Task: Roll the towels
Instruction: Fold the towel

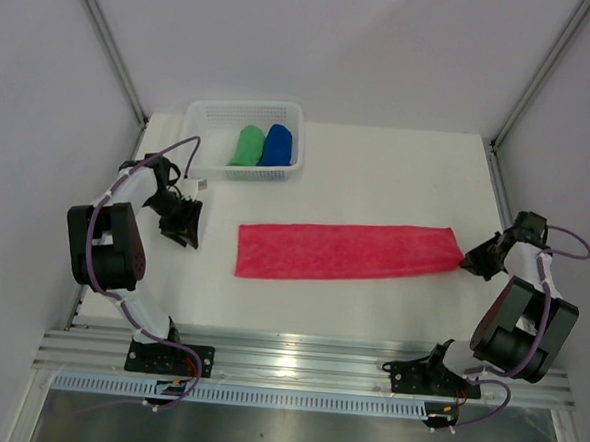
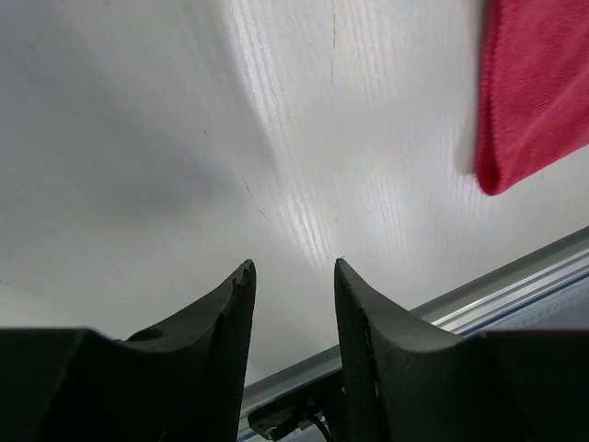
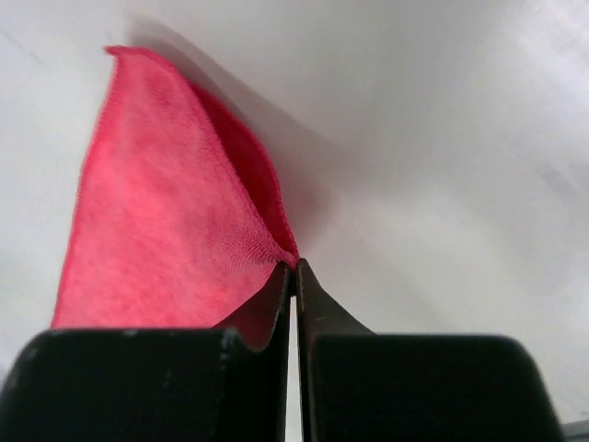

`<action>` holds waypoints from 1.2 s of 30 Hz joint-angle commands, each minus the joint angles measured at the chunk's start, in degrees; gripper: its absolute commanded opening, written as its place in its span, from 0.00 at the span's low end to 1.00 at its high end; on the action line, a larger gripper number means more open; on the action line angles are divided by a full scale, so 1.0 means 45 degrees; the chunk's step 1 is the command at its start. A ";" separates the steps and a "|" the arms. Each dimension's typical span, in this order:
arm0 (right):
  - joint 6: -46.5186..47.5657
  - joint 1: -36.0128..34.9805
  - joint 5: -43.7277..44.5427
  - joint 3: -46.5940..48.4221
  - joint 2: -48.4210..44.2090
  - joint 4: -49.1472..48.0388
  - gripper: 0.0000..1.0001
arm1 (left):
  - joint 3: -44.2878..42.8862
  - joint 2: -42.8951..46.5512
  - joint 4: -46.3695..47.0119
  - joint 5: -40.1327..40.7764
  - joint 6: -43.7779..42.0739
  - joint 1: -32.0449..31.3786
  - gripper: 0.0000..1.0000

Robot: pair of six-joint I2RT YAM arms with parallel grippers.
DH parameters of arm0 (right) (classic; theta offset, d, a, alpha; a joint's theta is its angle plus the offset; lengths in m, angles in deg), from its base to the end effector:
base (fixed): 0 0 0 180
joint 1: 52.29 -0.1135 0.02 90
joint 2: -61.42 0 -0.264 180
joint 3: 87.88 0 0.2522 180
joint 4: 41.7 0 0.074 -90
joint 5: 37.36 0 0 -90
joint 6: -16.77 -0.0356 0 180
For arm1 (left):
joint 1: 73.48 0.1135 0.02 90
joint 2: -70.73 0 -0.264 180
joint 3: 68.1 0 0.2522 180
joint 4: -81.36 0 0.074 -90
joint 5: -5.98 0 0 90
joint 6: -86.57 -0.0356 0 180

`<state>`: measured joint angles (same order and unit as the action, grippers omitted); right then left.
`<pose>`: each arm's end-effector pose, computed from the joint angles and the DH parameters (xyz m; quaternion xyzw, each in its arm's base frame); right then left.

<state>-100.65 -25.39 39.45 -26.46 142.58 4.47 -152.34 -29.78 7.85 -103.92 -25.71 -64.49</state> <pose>0.2366 -0.1109 0.1900 0.4221 0.8753 0.1133 0.2068 0.3087 0.0366 0.1949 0.1143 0.9783 -0.1659 0.0484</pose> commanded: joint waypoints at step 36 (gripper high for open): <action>0.0352 -1.6601 0.2931 0.8295 0.4383 0.0163 0.00 | -0.1037 -0.1451 0.0055 -0.3604 0.1474 -0.4166 0.44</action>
<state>-96.26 -99.12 51.03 7.75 160.53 8.18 -154.31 -33.96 7.17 -115.64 -21.25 -81.30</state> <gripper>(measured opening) 0.010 0.433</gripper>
